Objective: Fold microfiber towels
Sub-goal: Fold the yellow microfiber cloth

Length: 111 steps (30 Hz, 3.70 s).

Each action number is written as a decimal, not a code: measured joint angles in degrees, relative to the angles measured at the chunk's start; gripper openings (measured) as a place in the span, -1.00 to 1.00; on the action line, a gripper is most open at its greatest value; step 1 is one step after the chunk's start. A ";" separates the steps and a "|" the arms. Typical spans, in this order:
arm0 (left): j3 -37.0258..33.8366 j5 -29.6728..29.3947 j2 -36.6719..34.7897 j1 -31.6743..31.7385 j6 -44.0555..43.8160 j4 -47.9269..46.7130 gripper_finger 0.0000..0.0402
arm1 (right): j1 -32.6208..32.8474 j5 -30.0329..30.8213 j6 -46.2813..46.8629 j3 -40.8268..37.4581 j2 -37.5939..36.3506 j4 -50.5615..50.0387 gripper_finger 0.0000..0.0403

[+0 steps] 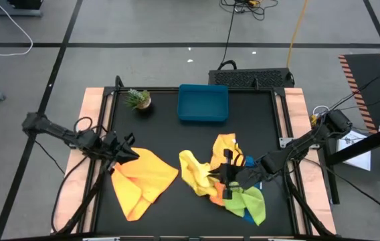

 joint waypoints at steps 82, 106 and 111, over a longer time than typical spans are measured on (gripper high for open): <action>34.57 -28.02 65.00 -11.23 -34.27 -33.03 -0.07 | -1.75 1.25 -7.61 0.00 0.07 10.02 -0.95; 34.98 -15.80 67.50 -6.21 -14.80 -19.51 -0.98 | -1.36 0.60 -2.65 0.00 0.07 3.23 -0.86; 37.13 -17.52 54.33 -6.15 -9.82 -25.88 -0.99 | -1.33 -0.46 0.25 0.00 0.07 -0.27 -0.71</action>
